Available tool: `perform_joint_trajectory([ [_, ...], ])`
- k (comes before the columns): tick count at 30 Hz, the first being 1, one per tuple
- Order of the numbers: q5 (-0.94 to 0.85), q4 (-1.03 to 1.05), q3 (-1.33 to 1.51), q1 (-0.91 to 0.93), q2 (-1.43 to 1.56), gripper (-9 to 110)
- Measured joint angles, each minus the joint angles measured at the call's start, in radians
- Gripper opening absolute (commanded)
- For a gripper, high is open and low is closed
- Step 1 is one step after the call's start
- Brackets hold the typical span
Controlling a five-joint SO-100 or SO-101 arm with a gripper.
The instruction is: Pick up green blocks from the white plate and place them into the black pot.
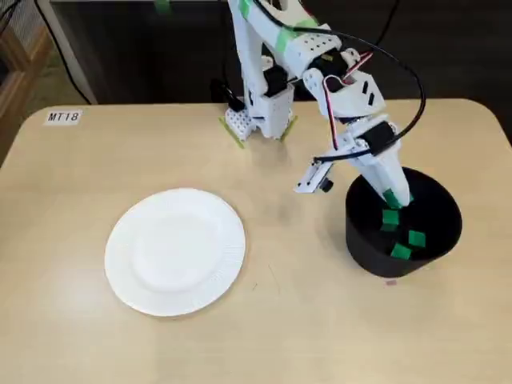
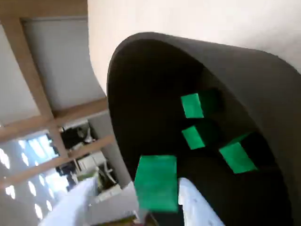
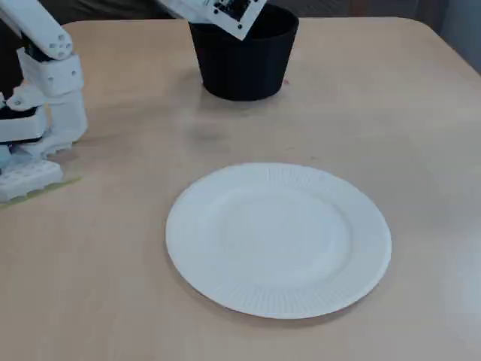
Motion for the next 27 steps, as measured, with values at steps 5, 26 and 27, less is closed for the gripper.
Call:
perform_joint_trajectory([
  [5, -0.012, 0.060, -0.014, 0.012, 0.000, 19],
  [26, -0.101, 0.802, -0.172, 0.689, 0.773, -3],
  [27, -0.097, 0.793, -0.104, 0.670, 0.836, -3],
])
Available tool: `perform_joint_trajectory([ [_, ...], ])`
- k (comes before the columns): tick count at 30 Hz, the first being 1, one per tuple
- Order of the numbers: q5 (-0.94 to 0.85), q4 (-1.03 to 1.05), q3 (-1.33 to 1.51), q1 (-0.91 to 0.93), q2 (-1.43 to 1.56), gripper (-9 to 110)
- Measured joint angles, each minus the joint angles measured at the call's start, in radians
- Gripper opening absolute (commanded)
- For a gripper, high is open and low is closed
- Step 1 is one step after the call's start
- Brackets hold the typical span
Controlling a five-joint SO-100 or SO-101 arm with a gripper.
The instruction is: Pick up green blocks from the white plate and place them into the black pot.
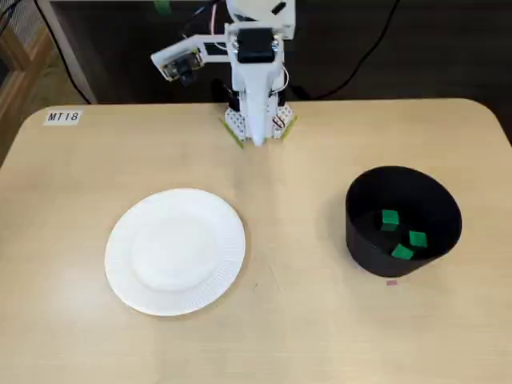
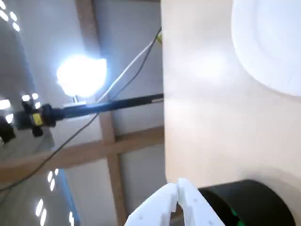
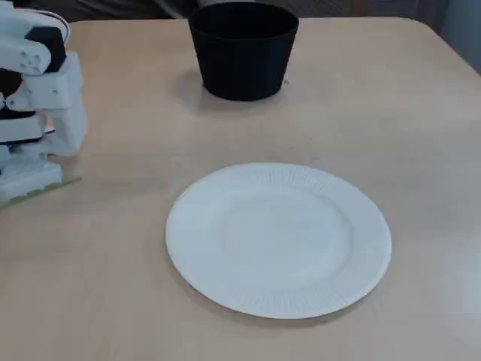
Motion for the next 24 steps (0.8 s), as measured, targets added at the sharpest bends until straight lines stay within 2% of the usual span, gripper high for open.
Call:
perform_joint_trajectory([
  [6, 0.011, -0.080, 0.426, -0.029, 0.225, -3],
  [11, 0.025, -0.112, 0.647, -0.061, 0.305, -3],
  [22, -0.011, -0.129, 0.753, -0.052, 0.313, -2],
  [24, -0.014, -0.129, 0.753, -0.051, 0.313, 1],
])
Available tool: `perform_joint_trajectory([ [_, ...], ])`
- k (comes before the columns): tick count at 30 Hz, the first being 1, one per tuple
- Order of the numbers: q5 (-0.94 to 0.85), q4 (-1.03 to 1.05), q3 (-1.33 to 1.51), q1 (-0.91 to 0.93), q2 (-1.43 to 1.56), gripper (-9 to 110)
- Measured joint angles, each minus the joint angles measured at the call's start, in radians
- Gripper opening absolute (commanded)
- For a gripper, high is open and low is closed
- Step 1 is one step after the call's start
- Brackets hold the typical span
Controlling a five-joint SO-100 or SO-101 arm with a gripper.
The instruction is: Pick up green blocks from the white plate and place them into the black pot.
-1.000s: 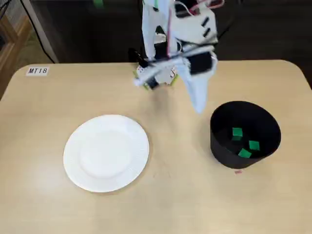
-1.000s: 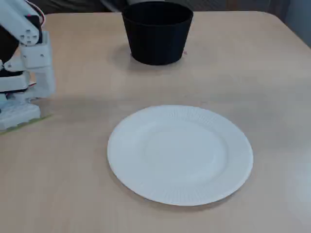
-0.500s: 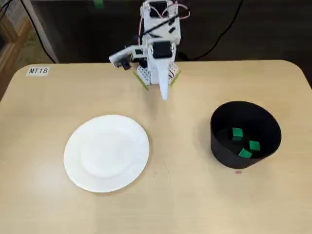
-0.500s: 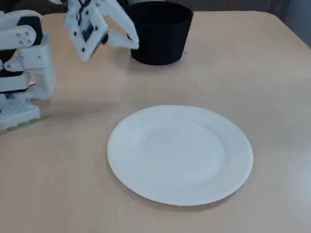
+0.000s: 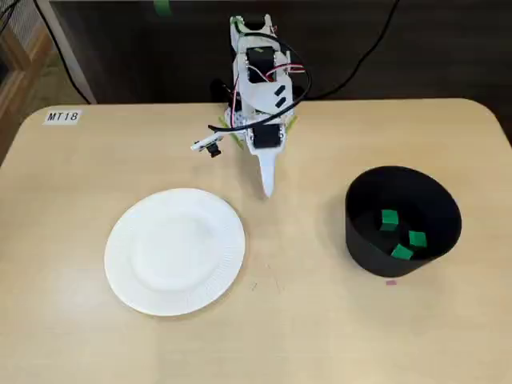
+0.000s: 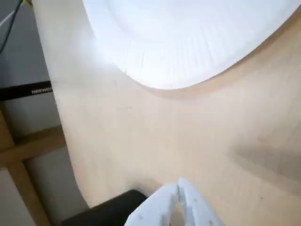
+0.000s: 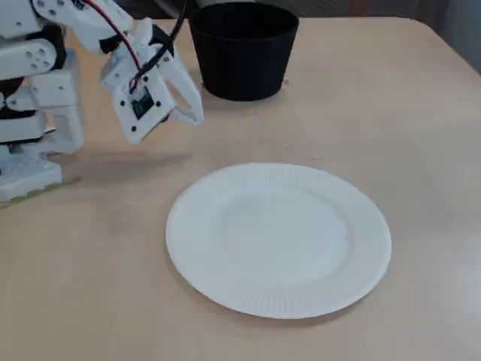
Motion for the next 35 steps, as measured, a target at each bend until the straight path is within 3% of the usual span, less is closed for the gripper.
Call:
perform_joint_trajectory([
  [35, -0.009, -0.008, 0.003, -0.003, 0.000, -2],
])
